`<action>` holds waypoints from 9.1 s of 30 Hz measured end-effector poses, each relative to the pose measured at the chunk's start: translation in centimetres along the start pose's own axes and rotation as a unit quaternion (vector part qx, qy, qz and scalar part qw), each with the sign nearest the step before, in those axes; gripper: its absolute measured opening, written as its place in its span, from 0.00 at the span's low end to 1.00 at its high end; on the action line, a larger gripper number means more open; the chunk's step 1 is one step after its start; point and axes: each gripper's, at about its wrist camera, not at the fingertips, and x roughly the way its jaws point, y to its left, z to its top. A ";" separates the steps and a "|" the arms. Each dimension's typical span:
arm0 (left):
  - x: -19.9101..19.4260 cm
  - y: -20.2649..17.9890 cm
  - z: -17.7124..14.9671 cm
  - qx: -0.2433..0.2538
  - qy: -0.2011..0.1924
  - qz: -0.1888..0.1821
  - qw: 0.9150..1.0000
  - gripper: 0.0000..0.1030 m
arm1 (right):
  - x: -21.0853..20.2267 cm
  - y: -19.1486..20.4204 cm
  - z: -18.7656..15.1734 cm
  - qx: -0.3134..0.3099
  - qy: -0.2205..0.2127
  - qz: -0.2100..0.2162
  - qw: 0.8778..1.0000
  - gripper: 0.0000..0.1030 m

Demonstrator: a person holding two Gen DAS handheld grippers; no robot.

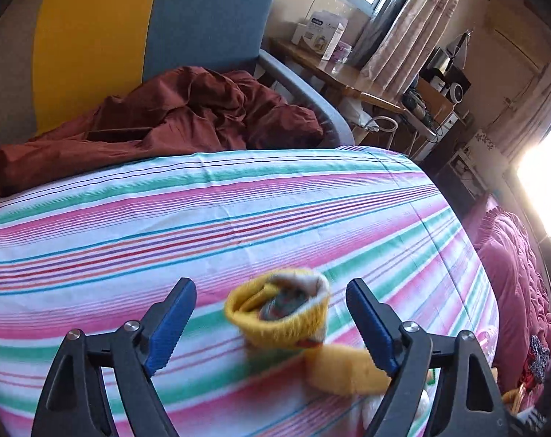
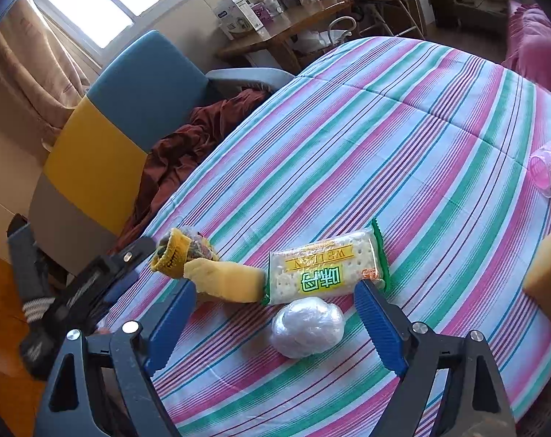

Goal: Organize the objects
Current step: 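Close the left tool on the yellow sock and lift it, then grasp the white plastic-wrapped ball with the right tool while the left tool holds the sock, then carry the yellow sock into the gold tray and open the left tool, then carry the white plastic ball into the gold tray and open the right tool, then move the right tool back to the WEIDAN cracker packet on the cloth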

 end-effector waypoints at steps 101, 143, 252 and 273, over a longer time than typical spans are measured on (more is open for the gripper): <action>-26.1 7.0 -25.0 0.027 -0.120 0.121 0.985 0.30 | 8.3 9.7 -9.5 -0.344 0.134 -0.015 0.929 0.32; -24.6 30.3 -18.7 -0.202 -0.026 0.188 0.961 0.53 | 8.4 10.8 -10.9 -0.401 0.105 -0.052 0.909 0.33; -30.1 13.0 -28.2 -0.014 -0.110 0.187 0.976 0.57 | 4.0 4.9 0.0 -0.223 0.033 -0.105 0.969 0.88; -26.7 9.4 -25.5 0.018 -0.080 0.137 0.987 0.57 | 9.8 2.6 0.5 -0.305 0.170 -0.072 0.934 0.90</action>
